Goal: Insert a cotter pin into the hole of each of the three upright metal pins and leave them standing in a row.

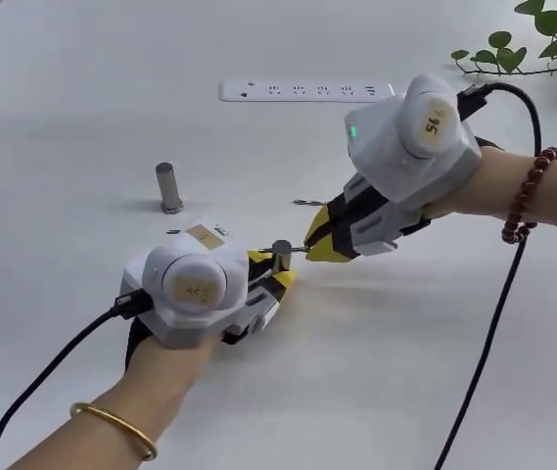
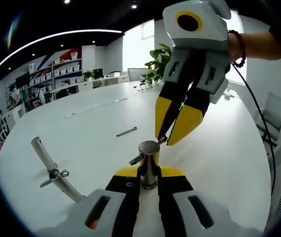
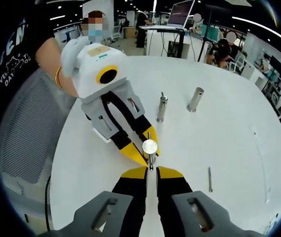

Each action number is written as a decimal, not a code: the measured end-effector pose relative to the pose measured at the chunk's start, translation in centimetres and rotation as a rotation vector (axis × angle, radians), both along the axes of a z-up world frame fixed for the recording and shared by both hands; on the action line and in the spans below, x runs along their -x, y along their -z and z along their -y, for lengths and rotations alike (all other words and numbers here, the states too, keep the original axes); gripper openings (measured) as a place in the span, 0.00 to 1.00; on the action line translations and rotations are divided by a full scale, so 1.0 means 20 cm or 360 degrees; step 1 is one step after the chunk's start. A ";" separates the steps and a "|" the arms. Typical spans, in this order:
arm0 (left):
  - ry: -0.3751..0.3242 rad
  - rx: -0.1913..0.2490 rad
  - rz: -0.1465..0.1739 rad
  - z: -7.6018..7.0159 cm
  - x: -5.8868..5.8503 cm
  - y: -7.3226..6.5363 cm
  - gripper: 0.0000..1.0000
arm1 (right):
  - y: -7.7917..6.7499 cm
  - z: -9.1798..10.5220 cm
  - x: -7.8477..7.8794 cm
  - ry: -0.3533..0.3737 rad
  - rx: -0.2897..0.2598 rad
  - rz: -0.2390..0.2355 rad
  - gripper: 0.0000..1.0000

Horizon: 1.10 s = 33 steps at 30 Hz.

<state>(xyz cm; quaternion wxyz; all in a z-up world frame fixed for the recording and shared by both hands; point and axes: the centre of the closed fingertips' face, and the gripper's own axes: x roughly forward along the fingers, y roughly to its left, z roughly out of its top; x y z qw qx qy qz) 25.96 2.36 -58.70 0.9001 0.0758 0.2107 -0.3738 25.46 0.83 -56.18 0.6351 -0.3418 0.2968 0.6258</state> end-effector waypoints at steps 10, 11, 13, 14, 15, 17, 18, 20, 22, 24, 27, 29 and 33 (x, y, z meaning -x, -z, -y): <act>-0.0006 0.0014 -0.0008 0.00 0.00 0.00 0.10 | 0.00 -0.02 0.02 -0.0020 0.0009 0.0011 0.00; -0.0004 0.0014 -0.0009 0.00 0.00 0.00 0.10 | 0.00 -0.02 0.02 -0.0022 0.0008 0.0012 0.00; -0.0004 0.0015 -0.0009 0.00 0.00 0.00 0.10 | 0.00 -0.03 0.02 -0.0028 0.0004 0.0015 0.00; -0.0005 0.0017 -0.0010 0.00 0.00 0.00 0.10 | 0.00 -0.03 0.02 -0.0027 0.0004 0.0014 0.00; -0.0009 0.0022 -0.0013 0.00 0.00 0.00 0.10 | 0.00 -0.03 0.02 -0.0027 0.0005 0.0014 0.00; -0.0013 0.0029 -0.0017 0.00 0.00 0.00 0.10 | 0.00 -0.04 0.02 -0.0031 0.0003 0.0017 0.00; -0.0014 0.0032 -0.0019 0.00 0.00 0.00 0.10 | 0.00 -0.04 0.02 -0.0031 -0.0001 0.0016 0.00; -0.0015 0.0037 -0.0022 0.00 0.00 0.00 0.10 | 0.00 -0.05 0.02 -0.0028 -0.0006 0.0013 0.00; -0.0016 0.0041 -0.0025 0.00 0.00 0.00 0.10 | 0.00 -0.05 0.02 -0.0029 -0.0006 0.0016 0.00; -0.0018 0.0044 -0.0027 0.00 0.00 0.00 0.10 | 0.00 -0.06 0.03 -0.0032 -0.0004 0.0022 0.00; -0.0022 0.0051 -0.0037 0.00 0.00 0.01 0.10 | 0.00 -0.06 0.03 -0.0029 -0.0005 0.0017 0.00; -0.0021 0.0052 -0.0038 0.00 0.00 0.01 0.10 | 0.00 -0.06 0.03 -0.0026 -0.0006 0.0015 0.00; -0.0019 0.0049 -0.0040 0.00 0.00 0.01 0.10 | 0.00 -0.06 0.03 -0.0022 -0.0008 0.0015 0.00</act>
